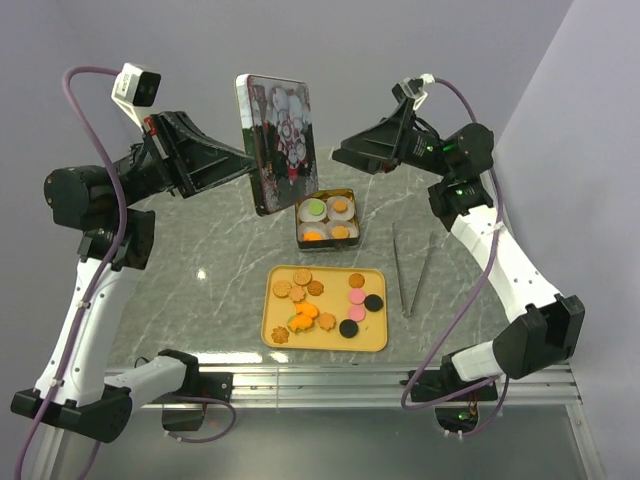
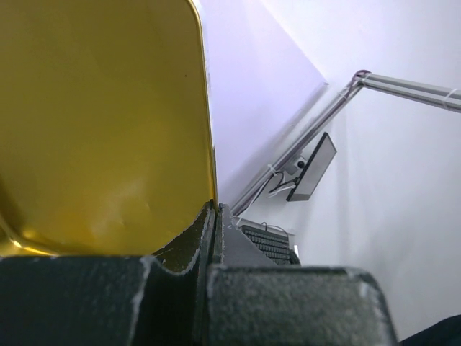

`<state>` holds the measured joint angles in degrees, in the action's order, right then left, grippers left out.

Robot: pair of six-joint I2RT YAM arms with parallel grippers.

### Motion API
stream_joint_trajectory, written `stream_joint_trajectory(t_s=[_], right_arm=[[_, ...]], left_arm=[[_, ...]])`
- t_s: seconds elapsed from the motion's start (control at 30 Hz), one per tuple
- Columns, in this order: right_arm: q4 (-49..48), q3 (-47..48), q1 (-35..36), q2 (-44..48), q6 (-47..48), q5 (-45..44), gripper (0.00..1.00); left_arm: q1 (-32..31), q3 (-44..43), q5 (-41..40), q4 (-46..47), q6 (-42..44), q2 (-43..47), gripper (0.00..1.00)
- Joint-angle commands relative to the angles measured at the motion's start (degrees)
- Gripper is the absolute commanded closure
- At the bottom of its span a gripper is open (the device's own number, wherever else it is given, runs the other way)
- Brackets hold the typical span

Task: Pack the cookies

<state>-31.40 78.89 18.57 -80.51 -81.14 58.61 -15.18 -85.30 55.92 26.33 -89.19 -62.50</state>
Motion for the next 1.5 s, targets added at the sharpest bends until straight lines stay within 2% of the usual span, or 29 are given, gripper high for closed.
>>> stream_joint_trajectory(t_s=[0.0,0.17,0.33,0.5,0.6,0.7,0.73,0.8,0.83,0.93,1.03,1.1,1.2,1.3,1.4,1.47], right_arm=[[-4.5,3.7,1.6,0.1,-0.9,0.3,0.00],[-1.7,8.1,4.2,-1.1,-0.3,-0.2,0.00],[2.6,13.7,7.4,-2.9,2.0,-0.6,0.00],[2.5,16.6,9.8,-3.8,0.7,-1.5,0.02],[1.8,15.9,10.3,-2.9,-0.5,-2.0,0.10],[-1.1,14.0,10.2,-1.1,-2.7,-2.2,0.22],[-1.4,13.5,10.2,-0.5,-2.9,-2.2,0.31],[-1.7,11.7,10.1,1.3,-3.1,-2.2,0.40],[-2.0,11.3,10.1,1.9,-3.2,-2.3,0.49],[-2.5,10.8,10.1,3.6,-4.1,-2.8,0.60],[-3.8,11.5,10.0,4.1,-5.7,-3.0,0.69],[-3.8,12.6,10.0,4.4,-5.8,-2.7,0.72],[-0.1,13.2,10.0,5.4,-2.9,-2.2,0.78],[3.1,12.1,9.9,6.7,-0.5,-2.2,0.83],[5.2,10.1,9.6,7.8,1.0,-2.5,0.98],[9.1,9.7,9.3,8.8,3.8,-3.2,1.00]], left_arm=[[0.3,0.9,0.2,10.9,-5.3,0.5,0.99],[0.2,2.4,-0.6,15.8,-8.9,0.4,0.99],[0.2,6.7,-3.3,28.8,-16.0,-0.3,0.99],[-0.1,8.6,-4.9,34.3,-19.4,-0.8,0.99],[-0.1,8.9,-5.2,35.9,-20.2,-1.0,0.99],[-0.1,9.9,-5.7,36.1,-20.0,-0.4,0.99],[-0.1,10.4,-5.9,36.0,-19.9,-0.2,0.99],[-0.1,11.0,-5.6,33.8,-18.8,0.6,0.99],[0.0,11.6,-5.3,32.6,-18.1,1.0,1.00],[0.0,13.4,-5.1,28.7,-15.7,2.3,1.00],[-0.1,15.7,-5.2,26.5,-14.9,2.8,1.00],[-0.1,16.7,-5.5,25.0,-14.0,3.0,0.96],[0.0,17.8,-5.6,19.3,-11.3,3.1,0.93],[-0.1,18.9,-5.6,14.8,-8.8,3.4,0.87],[-0.1,20.7,-6.0,12.1,-7.4,4.0,0.78],[-0.1,21.7,-6.4,9.3,-5.8,4.4,0.75]])
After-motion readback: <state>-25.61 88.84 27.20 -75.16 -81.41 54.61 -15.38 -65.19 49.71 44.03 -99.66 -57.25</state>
